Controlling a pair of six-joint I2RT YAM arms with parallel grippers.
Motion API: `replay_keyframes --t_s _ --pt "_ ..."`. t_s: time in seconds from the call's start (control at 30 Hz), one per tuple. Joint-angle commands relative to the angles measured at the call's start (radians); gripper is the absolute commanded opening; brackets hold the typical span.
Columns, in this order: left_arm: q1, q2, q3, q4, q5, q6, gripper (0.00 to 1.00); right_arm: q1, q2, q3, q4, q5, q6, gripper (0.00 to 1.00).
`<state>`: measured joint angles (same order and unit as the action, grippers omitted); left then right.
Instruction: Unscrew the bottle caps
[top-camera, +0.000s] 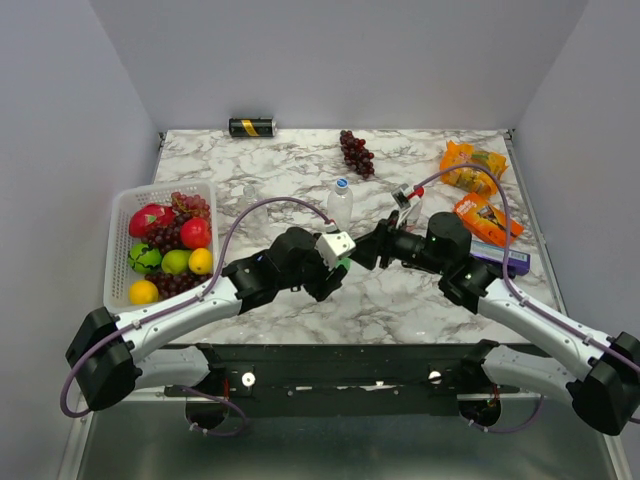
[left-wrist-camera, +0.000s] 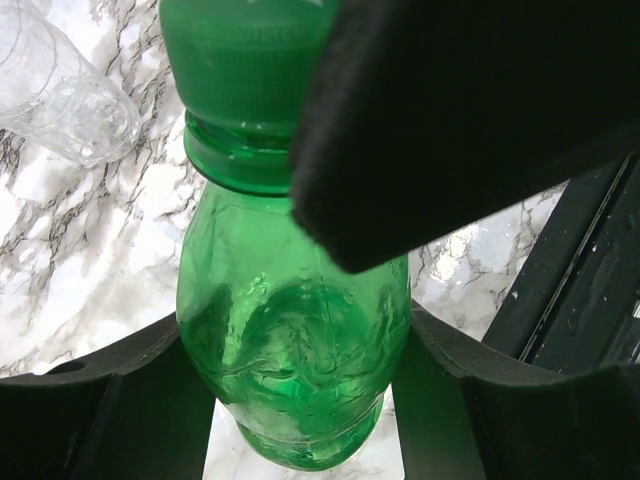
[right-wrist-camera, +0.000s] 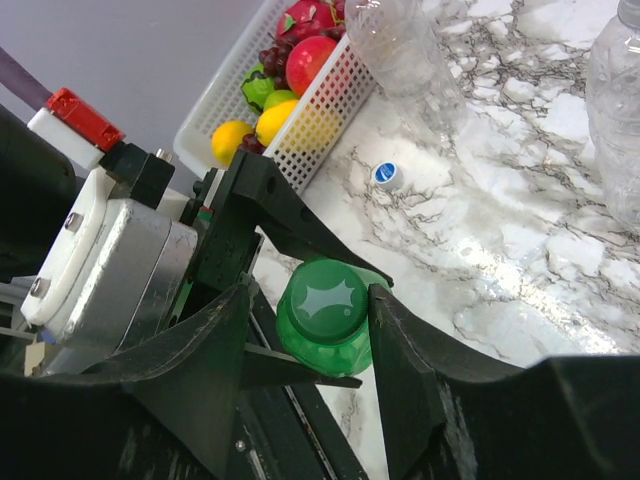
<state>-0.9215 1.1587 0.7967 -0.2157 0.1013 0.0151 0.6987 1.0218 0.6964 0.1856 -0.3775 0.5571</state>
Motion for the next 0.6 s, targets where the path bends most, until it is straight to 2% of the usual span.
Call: replay_keyframes --t_s 0.0,0.33,0.47,0.57 --pt "-0.01 0.012 0.033 0.021 0.001 0.005 0.33 0.021 0.014 0.043 0.051 -0.006 -0.011 0.57" --pt "-0.005 0.003 0.035 0.027 0.064 0.009 0.33 0.022 0.027 0.025 0.046 -0.009 -0.037 0.36" --pt "0.01 -0.005 0.03 0.039 0.203 0.017 0.33 0.015 0.014 0.023 0.054 -0.029 -0.091 0.32" --pt "0.026 -0.01 0.032 0.053 0.322 0.02 0.33 -0.048 -0.008 0.018 0.099 -0.174 -0.152 0.32"
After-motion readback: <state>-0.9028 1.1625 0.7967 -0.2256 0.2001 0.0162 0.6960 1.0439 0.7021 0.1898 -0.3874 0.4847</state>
